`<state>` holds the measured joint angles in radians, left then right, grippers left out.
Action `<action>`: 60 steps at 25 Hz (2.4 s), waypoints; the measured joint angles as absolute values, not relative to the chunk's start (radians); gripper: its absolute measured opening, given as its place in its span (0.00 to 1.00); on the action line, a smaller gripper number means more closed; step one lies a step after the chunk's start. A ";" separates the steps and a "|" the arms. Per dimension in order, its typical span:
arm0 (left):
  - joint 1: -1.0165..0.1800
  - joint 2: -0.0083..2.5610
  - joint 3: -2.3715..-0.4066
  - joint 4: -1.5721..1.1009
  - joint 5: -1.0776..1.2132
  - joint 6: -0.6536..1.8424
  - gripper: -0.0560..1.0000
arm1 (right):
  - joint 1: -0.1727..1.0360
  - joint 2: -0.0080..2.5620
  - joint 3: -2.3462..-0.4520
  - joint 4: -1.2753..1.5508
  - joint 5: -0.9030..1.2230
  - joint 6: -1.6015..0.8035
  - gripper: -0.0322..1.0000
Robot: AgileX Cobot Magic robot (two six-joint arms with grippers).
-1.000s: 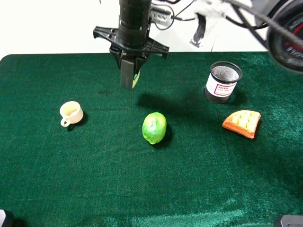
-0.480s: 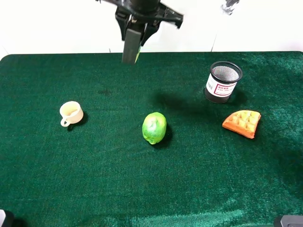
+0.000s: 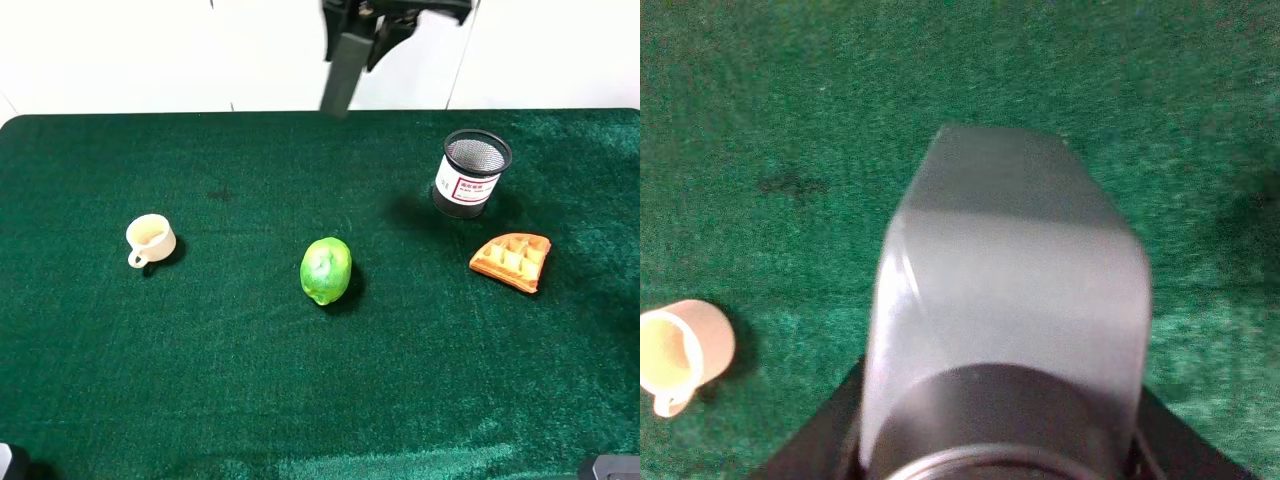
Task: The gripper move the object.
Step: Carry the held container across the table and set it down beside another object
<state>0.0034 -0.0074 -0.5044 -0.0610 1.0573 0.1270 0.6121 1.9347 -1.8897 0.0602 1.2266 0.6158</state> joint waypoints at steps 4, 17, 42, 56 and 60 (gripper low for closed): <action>0.003 -0.007 -0.504 -0.061 1.057 0.127 0.99 | 0.560 1.876 -1.843 0.043 1.231 0.572 0.31; 0.003 -0.007 -0.504 -0.061 1.057 0.127 0.99 | 0.327 1.747 -1.720 -0.010 1.234 0.407 0.31; 0.003 -0.007 -0.504 -0.061 1.057 0.127 0.99 | -0.004 1.739 -1.486 -0.093 1.229 0.206 0.31; 0.003 -0.007 -0.504 -0.061 1.057 0.127 0.99 | -0.004 1.880 -1.485 -0.087 1.150 0.161 0.31; 0.003 -0.007 -0.504 -0.061 1.057 0.127 0.99 | -0.004 1.916 -1.467 -0.075 1.090 0.151 0.31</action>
<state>0.0034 -0.0074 -0.5044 -0.0610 1.0573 0.1270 -0.0036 1.9164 -1.4671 -0.0747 1.0905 0.1507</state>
